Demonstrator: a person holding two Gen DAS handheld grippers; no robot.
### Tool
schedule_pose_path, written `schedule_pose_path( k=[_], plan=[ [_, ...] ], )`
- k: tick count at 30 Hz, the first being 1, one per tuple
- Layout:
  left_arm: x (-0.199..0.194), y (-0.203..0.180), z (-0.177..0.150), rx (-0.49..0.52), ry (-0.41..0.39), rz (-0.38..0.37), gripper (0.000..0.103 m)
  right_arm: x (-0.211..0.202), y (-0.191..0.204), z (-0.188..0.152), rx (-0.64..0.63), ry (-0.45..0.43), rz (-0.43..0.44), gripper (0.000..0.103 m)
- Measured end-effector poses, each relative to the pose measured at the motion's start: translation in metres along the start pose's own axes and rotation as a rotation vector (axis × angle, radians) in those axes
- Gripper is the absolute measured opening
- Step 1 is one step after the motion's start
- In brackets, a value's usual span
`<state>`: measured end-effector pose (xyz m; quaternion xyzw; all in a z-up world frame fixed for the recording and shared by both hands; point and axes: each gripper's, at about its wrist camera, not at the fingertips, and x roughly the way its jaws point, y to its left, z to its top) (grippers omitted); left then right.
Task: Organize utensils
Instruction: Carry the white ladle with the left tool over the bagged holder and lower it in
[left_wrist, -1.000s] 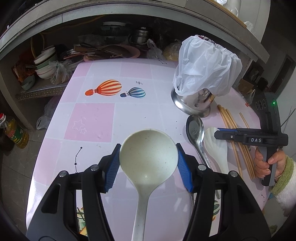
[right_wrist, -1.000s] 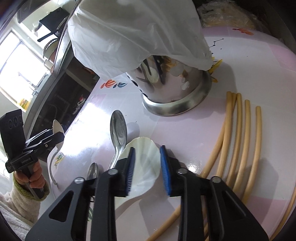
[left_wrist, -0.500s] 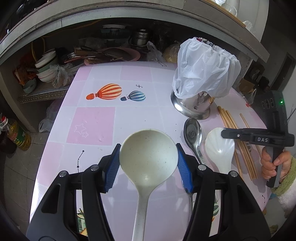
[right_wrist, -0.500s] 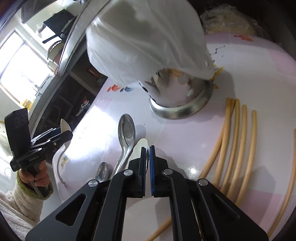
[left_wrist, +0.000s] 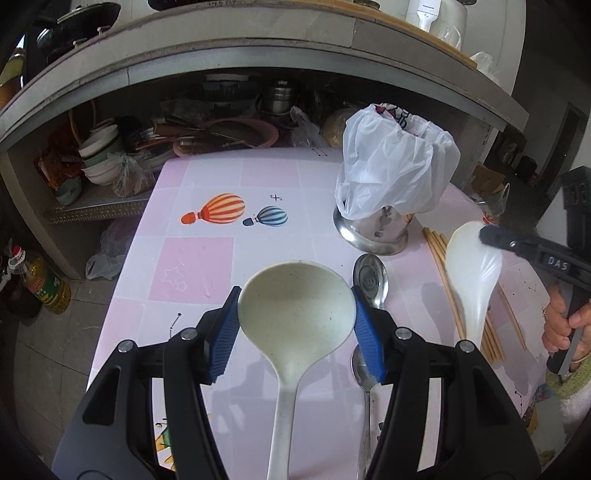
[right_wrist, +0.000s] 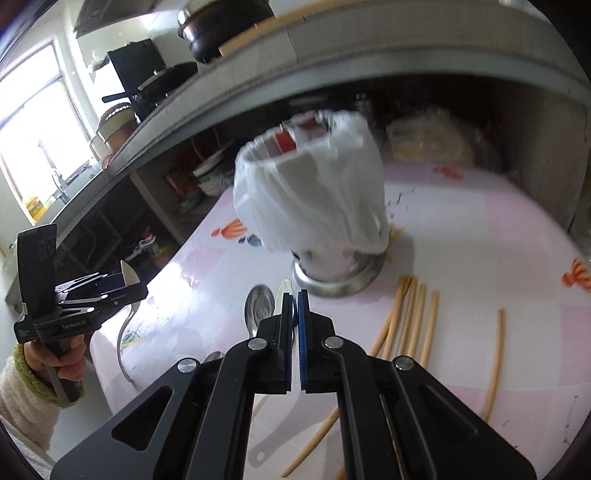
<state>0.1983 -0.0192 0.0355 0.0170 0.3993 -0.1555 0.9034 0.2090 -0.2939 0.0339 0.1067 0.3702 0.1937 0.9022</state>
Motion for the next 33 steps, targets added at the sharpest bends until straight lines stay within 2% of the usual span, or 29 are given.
schedule_pose_path(
  k=[4, 22, 26, 33],
  plan=[
    [-0.011, -0.003, 0.003, 0.002, -0.02, 0.012, 0.055, -0.019, 0.007, 0.007, -0.02, -0.062, -0.015, 0.003],
    [-0.071, -0.026, 0.039, 0.058, -0.161, 0.055, 0.055, -0.073, 0.014, 0.016, -0.021, -0.199, 0.003, 0.003],
    [-0.082, -0.035, 0.059, 0.07, -0.195, 0.045, 0.055, -0.086, 0.013, 0.021, -0.015, -0.227, 0.017, 0.003],
    [-0.097, -0.062, 0.115, 0.107, -0.276, 0.015, 0.055, -0.105, 0.009, 0.031, -0.019, -0.268, 0.029, 0.003]
  ],
)
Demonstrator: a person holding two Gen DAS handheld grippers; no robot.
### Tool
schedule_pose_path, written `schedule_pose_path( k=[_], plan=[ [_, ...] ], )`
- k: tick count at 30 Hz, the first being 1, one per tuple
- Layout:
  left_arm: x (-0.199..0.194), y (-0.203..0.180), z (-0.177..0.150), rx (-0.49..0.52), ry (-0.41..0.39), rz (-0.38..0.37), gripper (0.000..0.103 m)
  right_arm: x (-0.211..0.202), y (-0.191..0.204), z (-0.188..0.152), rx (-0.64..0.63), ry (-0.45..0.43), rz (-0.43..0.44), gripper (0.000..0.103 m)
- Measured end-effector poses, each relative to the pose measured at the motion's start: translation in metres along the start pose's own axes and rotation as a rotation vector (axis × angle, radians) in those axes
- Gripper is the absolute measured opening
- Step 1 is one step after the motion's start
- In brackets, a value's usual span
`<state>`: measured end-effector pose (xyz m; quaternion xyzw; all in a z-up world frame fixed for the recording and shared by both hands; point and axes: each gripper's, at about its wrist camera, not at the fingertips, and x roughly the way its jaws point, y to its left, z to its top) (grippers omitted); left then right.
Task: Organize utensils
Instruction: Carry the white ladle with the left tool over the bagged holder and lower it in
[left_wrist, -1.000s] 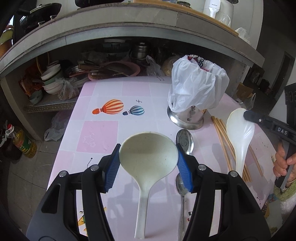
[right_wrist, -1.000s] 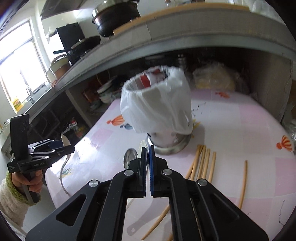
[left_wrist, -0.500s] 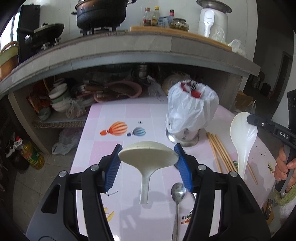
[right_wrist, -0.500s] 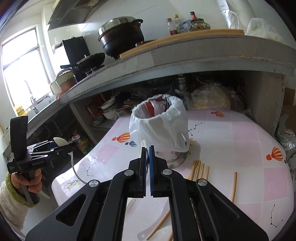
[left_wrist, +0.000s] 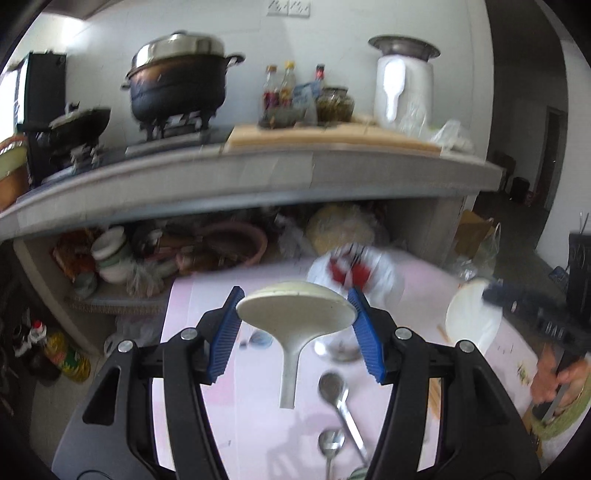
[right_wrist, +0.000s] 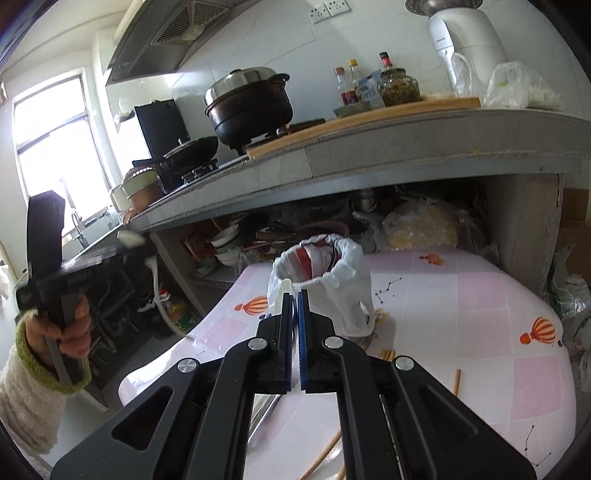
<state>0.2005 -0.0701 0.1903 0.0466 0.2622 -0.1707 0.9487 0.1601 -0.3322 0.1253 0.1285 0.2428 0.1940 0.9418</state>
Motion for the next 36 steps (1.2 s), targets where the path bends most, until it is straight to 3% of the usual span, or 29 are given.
schedule_pose_path(
  k=[8, 15, 24, 36],
  plan=[
    [0.025, -0.033, 0.073, 0.037, -0.084, -0.065, 0.055, -0.007, -0.015, 0.01, 0.027, -0.024, -0.003, 0.003],
    [0.088, -0.06, 0.106, 0.03, -0.055, -0.119, 0.055, 0.0, -0.028, 0.007, 0.061, -0.009, -0.011, 0.003],
    [0.17, -0.072, 0.082, 0.009, 0.056, -0.138, 0.055, 0.007, -0.04, 0.007, 0.081, 0.005, -0.012, 0.003],
    [0.216, -0.076, 0.033, 0.051, 0.128, -0.135, 0.055, 0.012, -0.049, 0.003, 0.096, 0.026, -0.03, 0.003]
  ],
)
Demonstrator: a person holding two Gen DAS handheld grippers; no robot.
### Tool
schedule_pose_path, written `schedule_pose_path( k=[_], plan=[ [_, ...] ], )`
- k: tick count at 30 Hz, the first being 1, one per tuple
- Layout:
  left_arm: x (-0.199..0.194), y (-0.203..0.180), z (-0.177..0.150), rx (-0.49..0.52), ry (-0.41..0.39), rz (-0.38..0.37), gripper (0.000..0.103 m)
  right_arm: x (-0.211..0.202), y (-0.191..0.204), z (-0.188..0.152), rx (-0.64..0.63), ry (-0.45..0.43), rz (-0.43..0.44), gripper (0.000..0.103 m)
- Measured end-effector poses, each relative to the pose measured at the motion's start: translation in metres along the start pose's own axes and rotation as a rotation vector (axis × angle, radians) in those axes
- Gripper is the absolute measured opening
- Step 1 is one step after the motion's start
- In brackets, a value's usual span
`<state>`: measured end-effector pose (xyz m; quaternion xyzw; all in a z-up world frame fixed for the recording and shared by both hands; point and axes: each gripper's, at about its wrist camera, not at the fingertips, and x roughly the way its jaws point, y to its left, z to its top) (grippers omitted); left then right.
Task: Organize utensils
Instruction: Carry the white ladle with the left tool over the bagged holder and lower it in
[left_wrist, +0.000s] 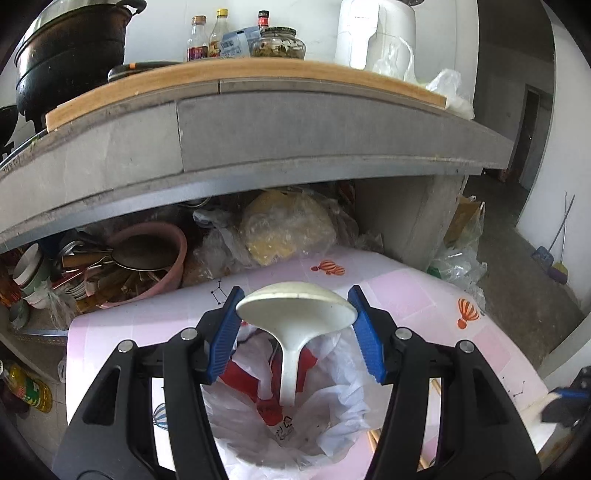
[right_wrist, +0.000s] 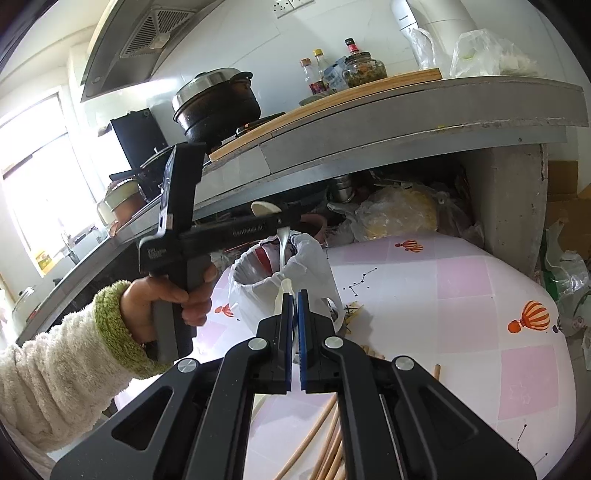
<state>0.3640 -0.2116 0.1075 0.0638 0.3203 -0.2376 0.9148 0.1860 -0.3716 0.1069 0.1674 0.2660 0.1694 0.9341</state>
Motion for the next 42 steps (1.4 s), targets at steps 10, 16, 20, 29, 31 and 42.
schedule_pose_path(
  k=[10, 16, 20, 29, 31, 42],
  plan=[
    [0.002, 0.002, -0.018, -0.023, -0.002, -0.033, 0.055, -0.003, -0.003, -0.001, 0.011, -0.001, -0.006, 0.003],
    [0.002, 0.006, -0.02, -0.102, -0.044, -0.091, 0.055, -0.003, -0.005, -0.001, 0.022, -0.001, -0.006, 0.003],
    [0.006, 0.005, -0.024, -0.1, -0.036, -0.076, 0.055, -0.004, -0.007, -0.003, 0.029, 0.0, -0.008, 0.003],
    [0.012, 0.008, -0.031, -0.114, 0.004, -0.071, 0.055, -0.002, -0.008, -0.003, 0.036, 0.004, -0.012, 0.003],
    [0.013, 0.009, -0.031, -0.118, 0.013, -0.072, 0.056, -0.001, -0.008, -0.003, 0.037, 0.005, -0.011, 0.003],
    [0.01, 0.004, -0.027, -0.111, 0.003, -0.064, 0.072, -0.002, -0.009, -0.003, 0.04, 0.002, -0.014, 0.003]
  ],
)
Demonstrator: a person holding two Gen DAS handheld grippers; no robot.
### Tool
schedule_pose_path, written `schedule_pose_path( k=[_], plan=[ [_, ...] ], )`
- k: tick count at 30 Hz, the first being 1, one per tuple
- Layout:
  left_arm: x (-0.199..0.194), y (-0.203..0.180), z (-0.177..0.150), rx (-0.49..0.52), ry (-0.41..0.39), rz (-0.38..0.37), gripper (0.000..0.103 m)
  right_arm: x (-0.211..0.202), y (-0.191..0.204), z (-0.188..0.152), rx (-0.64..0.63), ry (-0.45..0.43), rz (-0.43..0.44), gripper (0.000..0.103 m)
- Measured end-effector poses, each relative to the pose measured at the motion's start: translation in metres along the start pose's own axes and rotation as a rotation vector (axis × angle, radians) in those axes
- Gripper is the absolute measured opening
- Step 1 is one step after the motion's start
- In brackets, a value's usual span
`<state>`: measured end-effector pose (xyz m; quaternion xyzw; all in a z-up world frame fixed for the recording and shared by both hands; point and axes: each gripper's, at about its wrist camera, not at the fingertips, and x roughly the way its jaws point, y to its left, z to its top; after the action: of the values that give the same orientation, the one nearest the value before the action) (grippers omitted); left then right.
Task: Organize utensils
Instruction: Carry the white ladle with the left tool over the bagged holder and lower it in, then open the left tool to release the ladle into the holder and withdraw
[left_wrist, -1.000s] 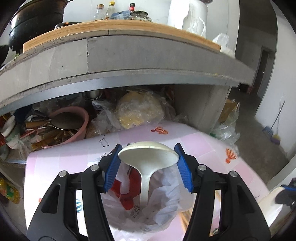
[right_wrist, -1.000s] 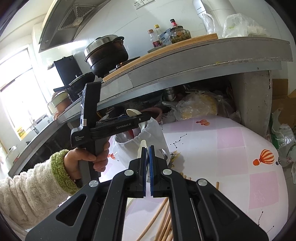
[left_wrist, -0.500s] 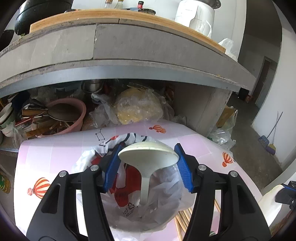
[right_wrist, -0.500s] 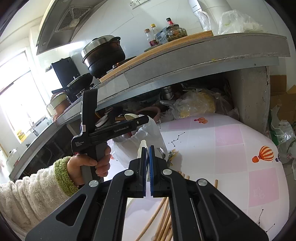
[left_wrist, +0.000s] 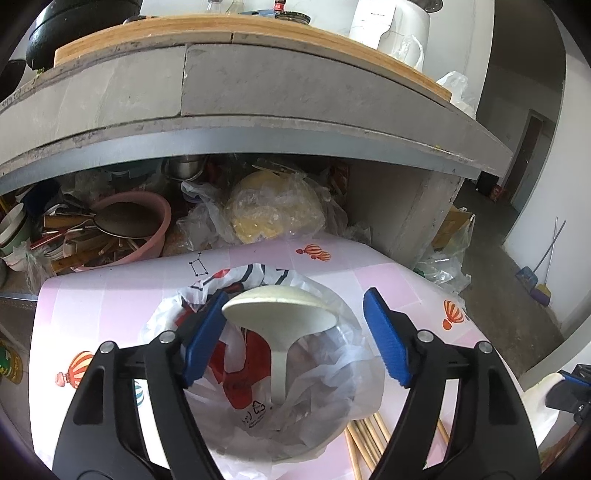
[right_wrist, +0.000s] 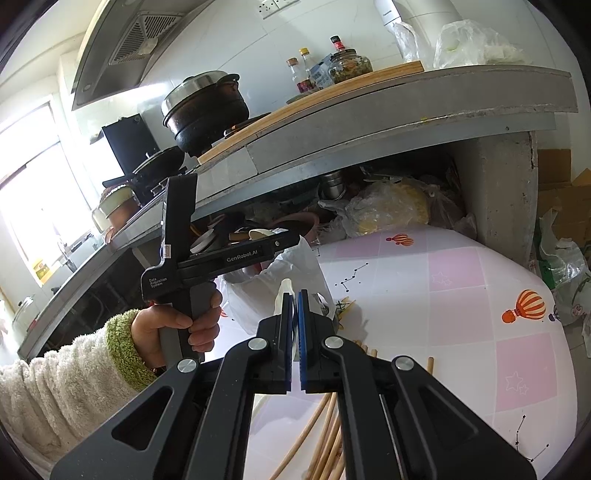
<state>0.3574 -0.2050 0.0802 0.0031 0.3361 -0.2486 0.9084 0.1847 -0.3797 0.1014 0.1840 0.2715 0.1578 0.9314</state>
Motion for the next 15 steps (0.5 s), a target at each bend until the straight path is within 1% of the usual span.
schedule_pose_path(
  k=[3, 7, 11, 15],
  plan=[
    [-0.007, -0.001, 0.004, 0.003, -0.03, -0.003, 0.077, 0.0, -0.001, 0.0, 0.002, -0.001, -0.002, 0.003],
    [-0.017, -0.001, 0.012, -0.005, -0.063, -0.009, 0.077, 0.0, -0.004, -0.002, 0.007, -0.001, -0.001, 0.003],
    [-0.031, 0.006, 0.02, -0.036, -0.116, -0.024, 0.078, -0.001, -0.004, -0.002, 0.004, -0.003, -0.005, 0.003],
    [-0.041, 0.011, 0.026, -0.041, -0.141, -0.012, 0.079, -0.001, -0.004, -0.002, 0.007, -0.003, -0.007, 0.003]
  ],
)
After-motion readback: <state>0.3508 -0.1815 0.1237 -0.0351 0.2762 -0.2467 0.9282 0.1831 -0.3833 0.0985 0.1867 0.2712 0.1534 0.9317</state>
